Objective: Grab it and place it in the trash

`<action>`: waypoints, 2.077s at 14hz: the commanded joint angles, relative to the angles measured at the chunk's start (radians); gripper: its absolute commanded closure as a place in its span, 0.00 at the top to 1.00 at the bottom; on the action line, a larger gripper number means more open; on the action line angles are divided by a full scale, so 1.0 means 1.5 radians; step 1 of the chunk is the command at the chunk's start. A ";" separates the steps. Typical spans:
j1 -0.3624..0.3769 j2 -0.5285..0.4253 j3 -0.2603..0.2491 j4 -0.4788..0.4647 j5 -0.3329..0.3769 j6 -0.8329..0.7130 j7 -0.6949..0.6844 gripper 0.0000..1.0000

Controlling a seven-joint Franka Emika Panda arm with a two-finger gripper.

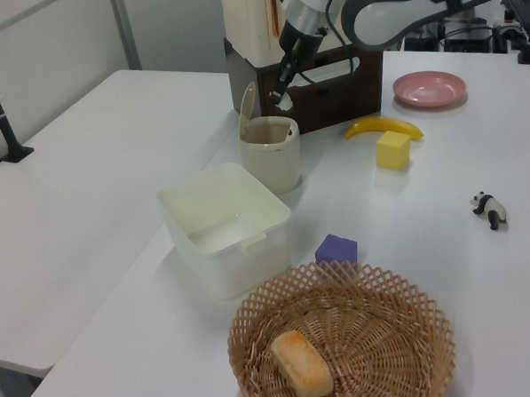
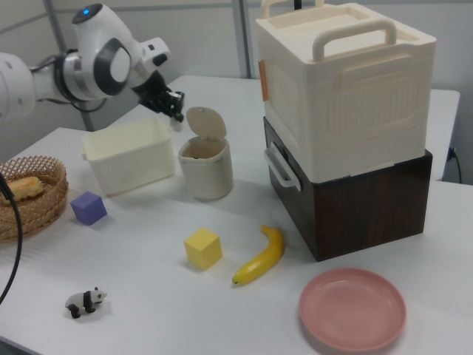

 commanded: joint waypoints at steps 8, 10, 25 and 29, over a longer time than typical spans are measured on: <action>-0.029 0.069 -0.001 0.001 -0.172 0.179 0.239 0.20; -0.029 0.066 -0.001 0.001 -0.166 0.177 0.244 0.64; -0.029 -0.073 0.013 -0.057 0.002 -0.250 0.140 1.00; -0.050 -0.137 0.005 -0.067 0.083 -0.461 0.002 1.00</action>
